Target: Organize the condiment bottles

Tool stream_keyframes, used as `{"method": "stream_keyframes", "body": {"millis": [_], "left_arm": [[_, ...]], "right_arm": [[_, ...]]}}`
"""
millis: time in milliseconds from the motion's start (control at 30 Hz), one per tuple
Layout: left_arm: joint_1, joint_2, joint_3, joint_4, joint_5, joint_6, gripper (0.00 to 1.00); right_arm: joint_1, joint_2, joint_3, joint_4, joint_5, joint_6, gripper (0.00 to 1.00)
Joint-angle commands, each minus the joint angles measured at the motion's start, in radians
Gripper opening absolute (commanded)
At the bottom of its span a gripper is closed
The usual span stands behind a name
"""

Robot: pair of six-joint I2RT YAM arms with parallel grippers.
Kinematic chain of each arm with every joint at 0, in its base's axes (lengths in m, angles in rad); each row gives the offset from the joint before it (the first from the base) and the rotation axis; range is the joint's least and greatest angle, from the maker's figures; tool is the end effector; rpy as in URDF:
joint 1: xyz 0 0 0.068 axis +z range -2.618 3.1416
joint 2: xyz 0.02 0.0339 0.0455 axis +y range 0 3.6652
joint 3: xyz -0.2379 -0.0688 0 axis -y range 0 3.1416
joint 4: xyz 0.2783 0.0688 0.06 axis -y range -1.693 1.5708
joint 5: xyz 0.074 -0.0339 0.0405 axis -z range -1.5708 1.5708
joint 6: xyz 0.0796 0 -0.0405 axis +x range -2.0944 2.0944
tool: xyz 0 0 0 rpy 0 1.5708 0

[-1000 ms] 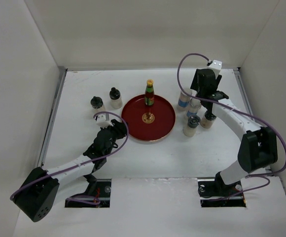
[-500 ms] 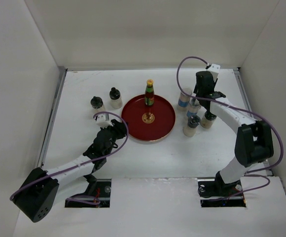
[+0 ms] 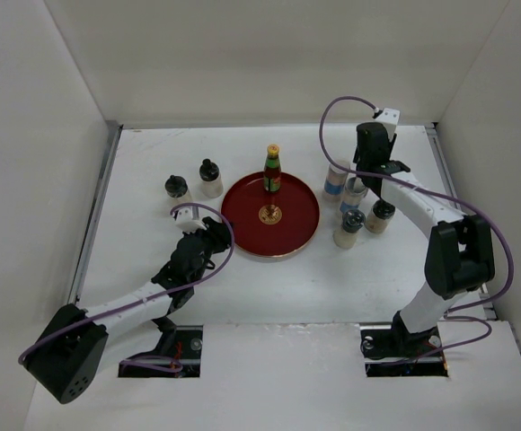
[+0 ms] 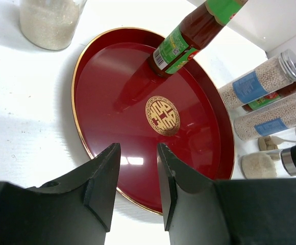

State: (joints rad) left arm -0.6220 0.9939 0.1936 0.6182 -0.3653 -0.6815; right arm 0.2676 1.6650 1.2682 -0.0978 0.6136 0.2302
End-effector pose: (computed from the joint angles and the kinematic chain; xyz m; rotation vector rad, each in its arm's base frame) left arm 0.2385 -0.1360 0.1281 -0.3234 1.7539 -0.6315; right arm 0.4409 0.0734 0.2321 0.3318 1.9546 -0.3117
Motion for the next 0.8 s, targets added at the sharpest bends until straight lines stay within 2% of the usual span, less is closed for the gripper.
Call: {"method": "stream_keyframes", "body": {"millis": [0,100,200,400,767], "left_arm": [[0.002,0.005,-0.005,0.057,0.005,-0.007,0.33],[0.002,0.009,-0.003,0.060,0.005,-0.007,0.33],[0.002,0.017,-0.002,0.060,0.005,-0.009,0.33],[0.002,0.022,-0.002,0.061,0.005,-0.009,0.33],[0.003,0.037,0.000,0.071,0.005,-0.010,0.33]], "right_arm": [[-0.003,0.009,0.054,0.047,0.018,-0.017,0.49],[-0.003,0.009,0.051,0.050,0.025,-0.017,0.35],[-0.003,0.004,0.056,0.058,0.032,-0.017,0.25],[-0.006,-0.025,0.135,0.076,0.035,-0.048,0.22],[0.032,-0.091,0.260,0.099,0.023,-0.118,0.22]]}}
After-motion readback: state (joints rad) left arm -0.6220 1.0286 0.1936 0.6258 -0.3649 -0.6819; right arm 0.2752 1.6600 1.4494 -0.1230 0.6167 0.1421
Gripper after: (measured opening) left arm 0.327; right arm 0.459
